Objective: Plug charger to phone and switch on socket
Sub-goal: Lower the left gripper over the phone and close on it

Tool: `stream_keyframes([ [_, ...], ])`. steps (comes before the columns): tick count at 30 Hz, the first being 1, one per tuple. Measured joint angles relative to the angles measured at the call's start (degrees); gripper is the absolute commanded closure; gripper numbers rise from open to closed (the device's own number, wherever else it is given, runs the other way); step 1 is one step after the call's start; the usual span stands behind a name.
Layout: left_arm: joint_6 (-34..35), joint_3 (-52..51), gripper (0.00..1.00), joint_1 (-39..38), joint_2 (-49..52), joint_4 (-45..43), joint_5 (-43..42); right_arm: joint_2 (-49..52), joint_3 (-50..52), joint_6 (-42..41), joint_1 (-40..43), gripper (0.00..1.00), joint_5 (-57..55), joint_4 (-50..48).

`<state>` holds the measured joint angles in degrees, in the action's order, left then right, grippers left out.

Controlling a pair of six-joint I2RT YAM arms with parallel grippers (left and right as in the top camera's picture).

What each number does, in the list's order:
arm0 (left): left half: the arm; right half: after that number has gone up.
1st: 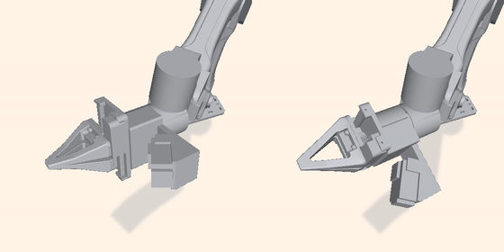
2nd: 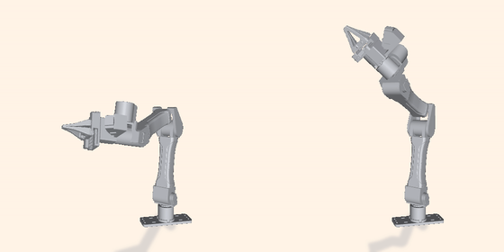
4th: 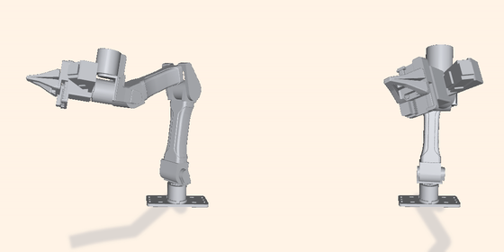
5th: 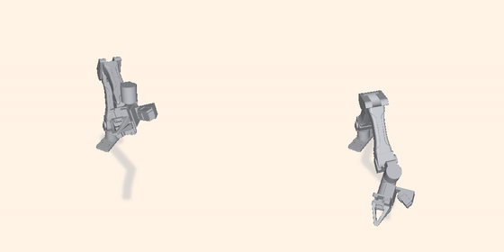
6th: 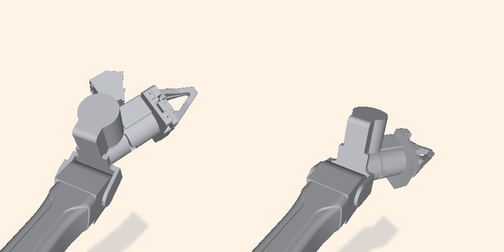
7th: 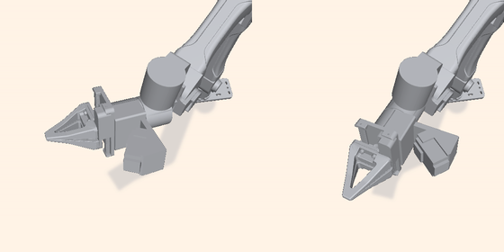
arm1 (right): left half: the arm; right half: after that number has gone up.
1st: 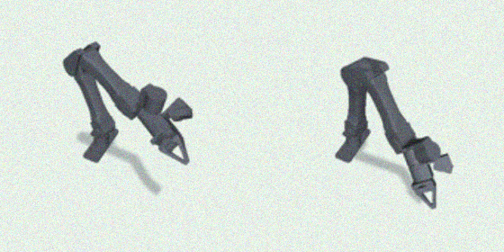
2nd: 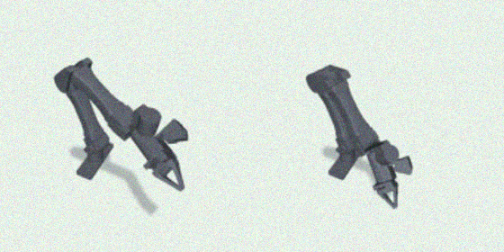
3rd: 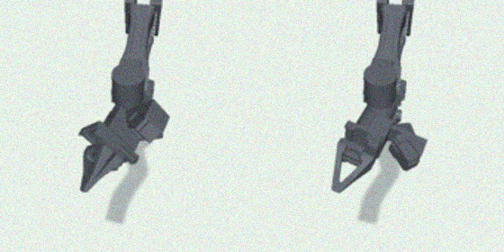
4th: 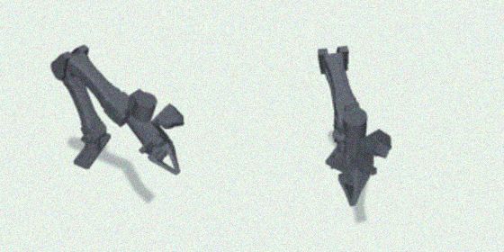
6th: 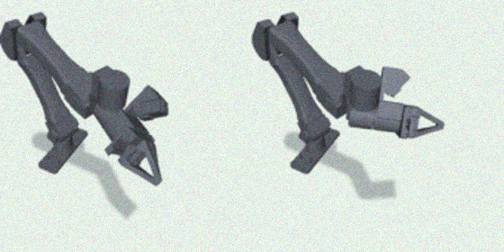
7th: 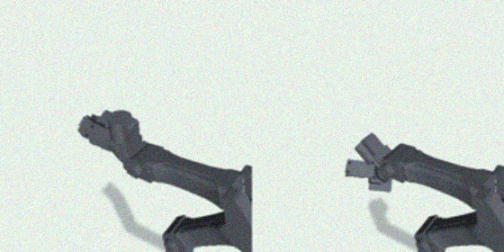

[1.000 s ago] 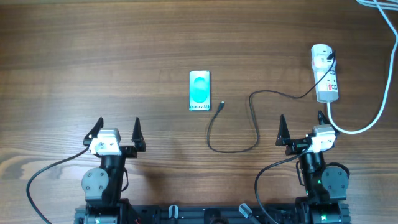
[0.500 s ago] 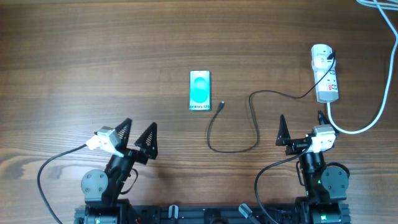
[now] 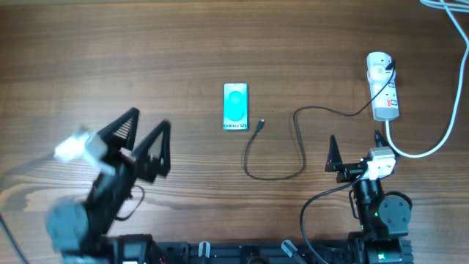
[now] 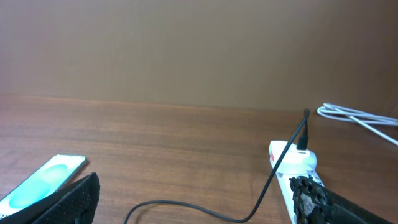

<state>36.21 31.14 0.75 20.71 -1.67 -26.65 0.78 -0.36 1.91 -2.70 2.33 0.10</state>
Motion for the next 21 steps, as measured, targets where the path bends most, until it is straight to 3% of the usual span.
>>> stream_keyframes([
  [1,-3.93,9.99,0.01,-0.09,8.15,13.2,-0.35,-0.11,0.0,0.13,0.0,0.0,0.02,-0.02],
  [3,-8.9,22.29,0.0,-0.11,19.12,29.97,0.74,-0.15,0.0,0.2,0.0,0.0,0.02,0.0],
  [5,-14.69,41.0,0.0,-0.33,35.12,52.02,2.56,-0.13,0.0,0.37,0.0,0.0,0.02,-0.02],
  [7,-17.94,53.0,0.0,-0.44,47.34,66.42,2.58,-0.13,0.0,0.39,0.0,0.0,0.02,0.02],
  [9,-18.6,61.48,0.01,-0.7,58.01,72.46,-2.38,-0.15,0.0,0.39,0.0,0.0,0.02,0.0],
  [13,-18.49,62.12,0.0,-3.91,67.32,73.79,-6.29,-0.15,0.0,0.39,0.0,0.0,0.02,-0.02],
  [18,-14.45,63.06,0.01,-18.29,70.27,80.24,12.02,-0.15,0.0,0.39,0.0,0.0,0.02,-0.02],
  [21,-14.01,67.82,0.01,-22.49,77.79,87.27,17.49,-0.15,0.0,0.39,0.0,0.0,0.02,-0.02],
])
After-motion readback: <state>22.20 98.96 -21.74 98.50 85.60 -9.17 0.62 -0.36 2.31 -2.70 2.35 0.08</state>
